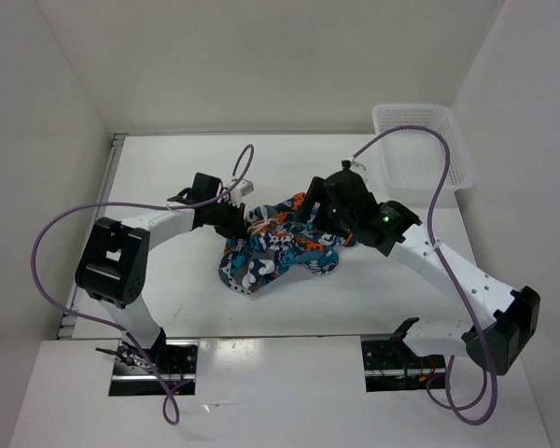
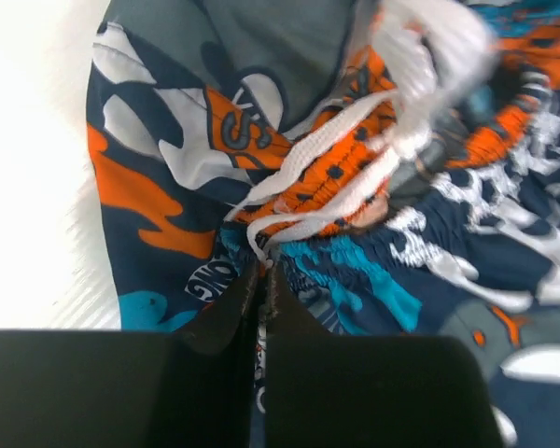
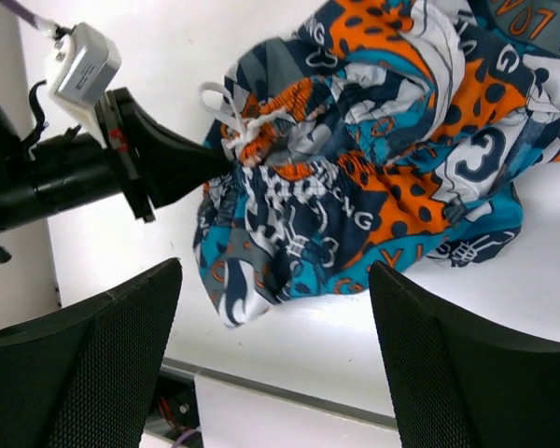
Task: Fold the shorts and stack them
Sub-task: Move the shorts to the center of the board, then flatten the shorts out
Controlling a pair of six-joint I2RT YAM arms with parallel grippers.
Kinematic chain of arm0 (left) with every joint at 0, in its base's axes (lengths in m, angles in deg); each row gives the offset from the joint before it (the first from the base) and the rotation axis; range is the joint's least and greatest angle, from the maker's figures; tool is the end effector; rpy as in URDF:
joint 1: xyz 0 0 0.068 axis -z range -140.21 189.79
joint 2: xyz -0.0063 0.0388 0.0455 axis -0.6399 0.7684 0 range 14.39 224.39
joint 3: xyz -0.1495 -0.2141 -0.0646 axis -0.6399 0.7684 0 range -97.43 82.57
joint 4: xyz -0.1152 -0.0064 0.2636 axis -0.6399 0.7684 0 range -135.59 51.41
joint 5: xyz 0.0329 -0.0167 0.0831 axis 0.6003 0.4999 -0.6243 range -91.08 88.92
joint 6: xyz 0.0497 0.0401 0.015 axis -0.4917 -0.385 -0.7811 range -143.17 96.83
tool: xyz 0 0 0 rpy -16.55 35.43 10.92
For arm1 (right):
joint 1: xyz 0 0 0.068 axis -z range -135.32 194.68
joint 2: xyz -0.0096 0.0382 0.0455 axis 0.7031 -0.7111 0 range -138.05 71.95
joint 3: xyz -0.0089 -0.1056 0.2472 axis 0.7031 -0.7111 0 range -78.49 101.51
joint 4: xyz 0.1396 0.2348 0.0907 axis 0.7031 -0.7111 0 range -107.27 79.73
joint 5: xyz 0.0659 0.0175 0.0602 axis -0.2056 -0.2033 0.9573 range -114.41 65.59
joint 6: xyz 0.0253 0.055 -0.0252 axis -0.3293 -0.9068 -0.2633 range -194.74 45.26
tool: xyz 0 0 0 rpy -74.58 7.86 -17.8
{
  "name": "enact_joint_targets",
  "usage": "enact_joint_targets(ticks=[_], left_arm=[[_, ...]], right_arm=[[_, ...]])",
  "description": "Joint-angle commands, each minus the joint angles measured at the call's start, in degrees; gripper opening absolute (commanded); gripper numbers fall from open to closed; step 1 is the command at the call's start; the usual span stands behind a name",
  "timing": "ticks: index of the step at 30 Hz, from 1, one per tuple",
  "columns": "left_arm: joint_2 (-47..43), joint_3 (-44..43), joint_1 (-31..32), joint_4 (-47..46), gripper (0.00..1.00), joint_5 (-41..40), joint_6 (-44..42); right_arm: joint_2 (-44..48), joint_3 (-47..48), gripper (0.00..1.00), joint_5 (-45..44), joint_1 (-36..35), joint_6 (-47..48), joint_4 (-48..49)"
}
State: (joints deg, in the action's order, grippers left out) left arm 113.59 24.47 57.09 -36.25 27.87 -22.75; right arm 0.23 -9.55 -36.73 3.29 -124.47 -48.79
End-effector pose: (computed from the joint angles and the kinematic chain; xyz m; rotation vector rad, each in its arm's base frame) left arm 0.3578 -0.1377 0.1441 0.5808 2.3742 -0.7556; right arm 0.2380 0.1951 0.3249 0.2842 2.3242 0.5788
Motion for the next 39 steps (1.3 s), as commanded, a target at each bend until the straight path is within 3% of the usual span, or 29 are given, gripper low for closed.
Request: enact_joint_targets(ticks=[1, 4, 8, 14, 18, 19, 21, 22, 23, 25, 28, 32, 36, 39], left_arm=[[-5.12, -5.08, 0.45, 0.93, 0.00, 7.25, -0.43], [-11.19, -9.81, 0.45, 6.29, 0.00, 10.76, -0.43], [-15.61, -14.04, 1.85, 9.38, 0.00, 18.32, -0.43], [-17.55, -17.03, 8.53, 4.38, 0.00, 21.15, -0.43], [-13.09, -17.66, 16.78, -2.90, 0.00, 21.07, -0.43], [-11.41, -19.74, 21.59, -5.62, 0.03, 20.28, -0.43], [-6.33, -23.79, 25.22, -4.35, 0.12, 18.35, -0.43], [-5.25, -25.37, 25.94, -2.51, 0.30, 17.55, -0.43], [-4.72, -26.43, 25.94, -1.27, 0.75, 16.76, -0.43], [-6.64, -26.63, 23.24, 2.24, 0.88, 14.66, -0.43], [-13.22, -19.28, 16.92, 4.27, 0.94, 11.32, -0.43], [-17.80, -9.15, 10.05, 7.35, 0.89, 6.84, -0.43], [-17.81, -1.59, 7.05, 5.86, 0.95, 4.11, -0.43], [-17.81, 4.03, 7.05, 3.23, 0.97, 3.31, -0.43]], right_arm=[[2.64, 2.24, 0.86, -5.52, -0.36, -0.71, -2.34], [3.17, 2.77, 0.87, -6.84, -0.36, -0.71, -3.23], [6.58, 2.16, 0.91, -6.93, 4.98, -1.94, -3.84], [16.34, -3.11, 0.91, -1.14, 14.03, -0.37, -1.56], [20.29, -7.84, 0.91, -1.22, 14.58, -2.46, -2.79], [21.44, -8.91, 0.91, -1.91, 14.58, -3.43, -2.79], [24.68, -11.63, 0.91, -1.31, 17.02, -5.19, -2.79], [25.83, -12.34, 0.91, -0.52, 18.08, -5.89, -2.79], [26.89, -13.04, 0.91, 1.22, 19.14, -5.90, -2.79], [29.61, -14.80, 0.91, 2.99, 21.42, -5.38, -4.10], [31.55, -17.17, 0.91, 5.89, 21.43, -4.85, -6.82], [31.56, -21.39, 0.93, 11.08, 20.91, -6.68, -7.36], [29.72, -24.03, 0.98, 13.45, 19.50, -10.90, -10.60], [30.67, -27.10, 0.96, 16.87, 18.28, -12.66, -11.14]])
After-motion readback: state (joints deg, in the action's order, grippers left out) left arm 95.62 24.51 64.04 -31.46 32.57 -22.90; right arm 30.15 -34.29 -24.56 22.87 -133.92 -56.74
